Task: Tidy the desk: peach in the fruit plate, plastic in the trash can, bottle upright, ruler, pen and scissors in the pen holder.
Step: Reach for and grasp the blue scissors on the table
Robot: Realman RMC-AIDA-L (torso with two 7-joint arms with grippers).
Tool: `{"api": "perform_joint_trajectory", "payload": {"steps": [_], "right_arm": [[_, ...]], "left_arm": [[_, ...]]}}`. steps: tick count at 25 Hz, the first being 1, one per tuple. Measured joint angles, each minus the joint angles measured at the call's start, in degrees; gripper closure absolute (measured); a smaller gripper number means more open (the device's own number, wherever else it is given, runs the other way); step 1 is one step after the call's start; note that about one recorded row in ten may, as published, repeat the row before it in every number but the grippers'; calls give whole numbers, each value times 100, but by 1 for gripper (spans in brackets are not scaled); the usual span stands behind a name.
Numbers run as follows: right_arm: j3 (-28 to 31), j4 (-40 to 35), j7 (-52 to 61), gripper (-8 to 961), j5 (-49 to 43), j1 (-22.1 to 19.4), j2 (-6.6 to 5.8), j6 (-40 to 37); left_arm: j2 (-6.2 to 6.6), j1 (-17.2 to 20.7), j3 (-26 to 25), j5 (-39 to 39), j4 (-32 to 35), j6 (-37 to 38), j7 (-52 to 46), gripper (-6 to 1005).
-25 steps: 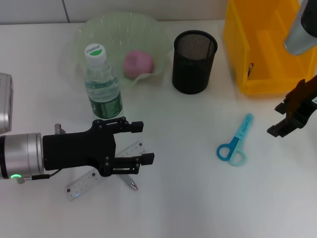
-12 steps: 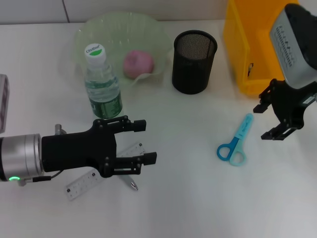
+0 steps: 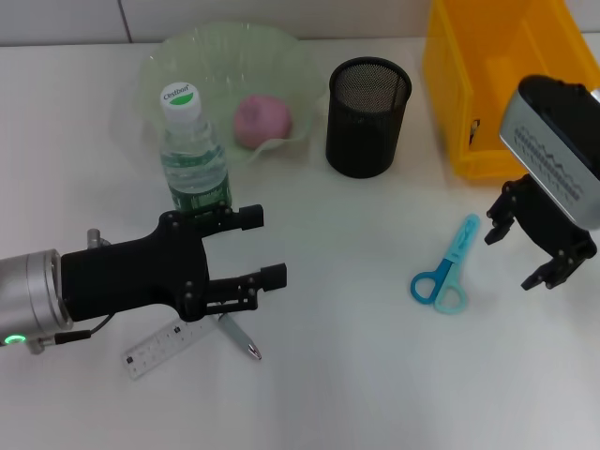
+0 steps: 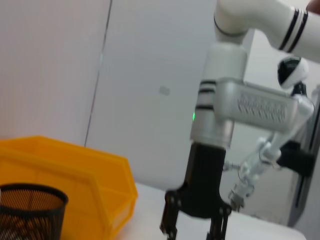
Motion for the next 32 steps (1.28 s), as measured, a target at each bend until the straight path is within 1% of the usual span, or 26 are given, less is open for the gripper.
{"api": "perform_joint_trajectory", "payload": {"steps": [1,2,5,6,10,16,23,28,30,31,32], "right_arm": [[0,0,0,300,0,0,0,0],[-40,-17,-221,300,-27,-16,4,32],[-30,-58,-827,301,-38,-19,6,131],[-30,-58,-827,301,-38,-19,6,131],[-38,-98,-1402,301,-32,-16,5,311],[-69,-11,-1819,301,-16,54,14,401],[-236,387,-2302,300,114,250,33,533],[-338,541,-2529,321,239,365,40,646],[-371,715,-2605,322,277,490,41,713],[-371,715,-2605,323,277,490,41,713],[-374,893,-2657,323,278,599,41,786]], "left_arm": [[-28,30,-56,0,6,13,4,191],[-28,30,-56,0,6,13,4,190],[-142,135,-235,0,18,42,34,190],[-142,135,-235,0,18,42,34,190],[-194,162,-287,-50,-100,48,99,191],[-190,214,-293,-148,-176,72,170,191],[-177,241,-312,-177,-178,157,180,190],[-181,280,-312,-195,-184,173,179,197],[-182,298,-312,-206,-213,173,180,200],[-182,298,-312,-206,-213,173,180,200],[-183,300,-312,-208,-233,173,180,200]]}}
